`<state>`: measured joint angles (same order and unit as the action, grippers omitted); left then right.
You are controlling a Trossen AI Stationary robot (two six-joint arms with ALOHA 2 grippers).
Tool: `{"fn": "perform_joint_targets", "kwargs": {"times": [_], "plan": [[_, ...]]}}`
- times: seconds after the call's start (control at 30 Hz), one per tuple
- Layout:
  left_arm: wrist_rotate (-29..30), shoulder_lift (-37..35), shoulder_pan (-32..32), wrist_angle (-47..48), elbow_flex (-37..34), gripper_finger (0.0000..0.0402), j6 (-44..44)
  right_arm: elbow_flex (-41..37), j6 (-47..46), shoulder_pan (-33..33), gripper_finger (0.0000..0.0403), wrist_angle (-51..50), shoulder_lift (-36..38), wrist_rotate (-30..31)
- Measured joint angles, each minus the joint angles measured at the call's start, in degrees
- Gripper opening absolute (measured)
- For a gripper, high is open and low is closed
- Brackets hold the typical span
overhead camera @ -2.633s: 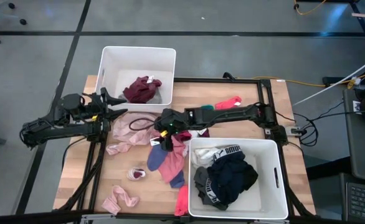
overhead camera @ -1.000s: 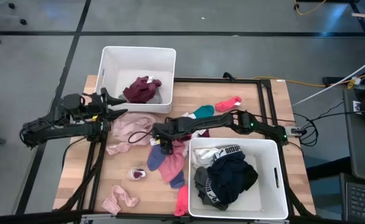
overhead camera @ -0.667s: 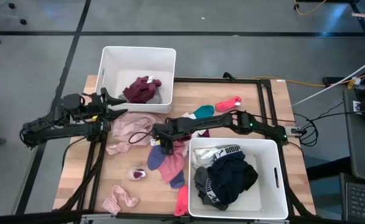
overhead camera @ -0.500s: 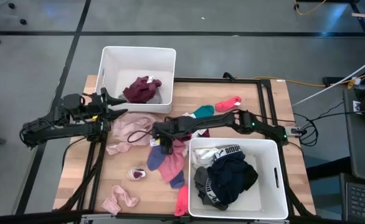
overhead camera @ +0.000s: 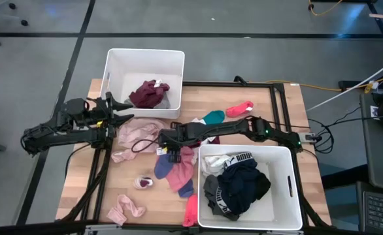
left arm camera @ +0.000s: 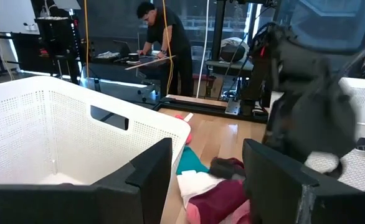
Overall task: Sort clothes
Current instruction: Put the pink underwear into the top white bin
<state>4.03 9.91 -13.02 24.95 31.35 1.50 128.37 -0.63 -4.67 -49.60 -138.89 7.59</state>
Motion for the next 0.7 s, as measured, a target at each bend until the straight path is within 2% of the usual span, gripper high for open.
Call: {"fn": "perform_joint_targets", "kwargs": {"times": [0.13, 0.3, 0.7], "plan": [[0.0, 0.0, 0.0, 0.0, 0.0, 0.0186, 0.0, 6.8, 2.4, -1.2, 0.0012, -3.6, 0.1, 3.2], [0.0, 0.0, 0.0, 0.0, 0.0, 0.0186, 0.0, 5.2, 5.6, -1.4, 0.0005, -0.8, 6.3, 6.8], [0.0, 0.0, 0.0, 0.1, 0.0, 0.0186, 0.0, 6.6, 14.6, -1.3, 0.0005, 6.0, 15.1, 18.5]]}}
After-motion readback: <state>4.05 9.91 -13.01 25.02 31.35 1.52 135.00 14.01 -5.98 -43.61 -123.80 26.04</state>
